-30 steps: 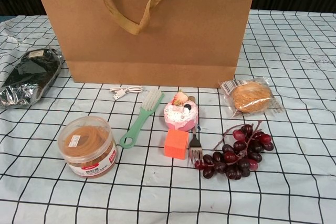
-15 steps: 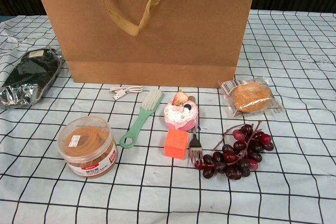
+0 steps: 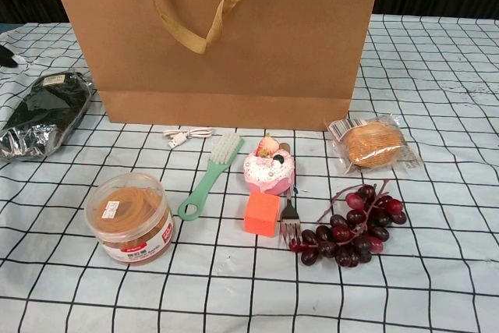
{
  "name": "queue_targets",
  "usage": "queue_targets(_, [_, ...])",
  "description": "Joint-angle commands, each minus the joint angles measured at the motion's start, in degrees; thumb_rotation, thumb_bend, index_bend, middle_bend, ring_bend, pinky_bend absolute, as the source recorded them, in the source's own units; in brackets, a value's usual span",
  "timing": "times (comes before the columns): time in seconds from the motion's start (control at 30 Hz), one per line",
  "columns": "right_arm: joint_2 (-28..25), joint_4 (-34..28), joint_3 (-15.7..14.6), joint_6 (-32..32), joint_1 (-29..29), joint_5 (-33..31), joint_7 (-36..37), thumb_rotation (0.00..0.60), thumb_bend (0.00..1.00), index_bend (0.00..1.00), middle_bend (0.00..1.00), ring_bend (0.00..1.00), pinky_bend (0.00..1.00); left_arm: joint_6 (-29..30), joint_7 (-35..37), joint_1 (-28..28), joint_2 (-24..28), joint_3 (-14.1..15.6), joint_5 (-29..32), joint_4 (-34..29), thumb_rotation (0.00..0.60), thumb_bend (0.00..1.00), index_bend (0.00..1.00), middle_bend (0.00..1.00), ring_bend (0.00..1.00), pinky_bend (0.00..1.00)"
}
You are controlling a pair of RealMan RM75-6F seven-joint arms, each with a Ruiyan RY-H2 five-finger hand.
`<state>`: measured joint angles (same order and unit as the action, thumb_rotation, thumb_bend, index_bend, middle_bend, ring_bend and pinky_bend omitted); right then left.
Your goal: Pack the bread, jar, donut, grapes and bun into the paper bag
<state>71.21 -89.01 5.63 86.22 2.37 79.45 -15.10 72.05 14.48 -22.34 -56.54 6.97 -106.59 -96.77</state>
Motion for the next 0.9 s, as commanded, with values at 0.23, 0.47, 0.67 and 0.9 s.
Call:
queue_targets(0.23, [-0.27, 0.28, -0.02, -0.28, -0.08, -0.21, 0.70, 0.600, 0.15, 0.00, 0.06, 0.19, 0.20, -13.79, -6.22, -6.75, -2.08, -2.01, 6.32, -6.89, 0.600, 0.01, 0.08, 0.08, 0.00, 0.09])
queue_targets(0.47, [-0.28, 0.59, 0.10, -0.60, 0.07, -0.34, 1.23, 0.600, 0.15, 0.00, 0.06, 0.19, 0.20, -20.23, -11.89, -10.35, -6.22, -3.84, 9.15, -8.38, 0.600, 0.01, 0.08, 0.08, 0.00, 0.08])
queue_targets(0.67, [-0.76, 0.29, 0.22, -0.31, -0.05, -0.13, 2.25, 0.600, 0.15, 0.00, 0.06, 0.19, 0.20, -23.74, -17.19, -11.92, -10.99, -4.88, 12.57, -7.85, 0.600, 0.01, 0.08, 0.08, 0.00, 0.08])
queue_targets(0.9, [-1.09, 0.00, 0.17, 0.08, -0.21, 0.29, 2.92, 0.600, 0.15, 0.00, 0.06, 0.19, 0.20, -25.27, -21.94, -12.59, -14.53, -5.06, 15.02, -6.40, 0.600, 0.01, 0.08, 0.09, 0.00, 0.09])
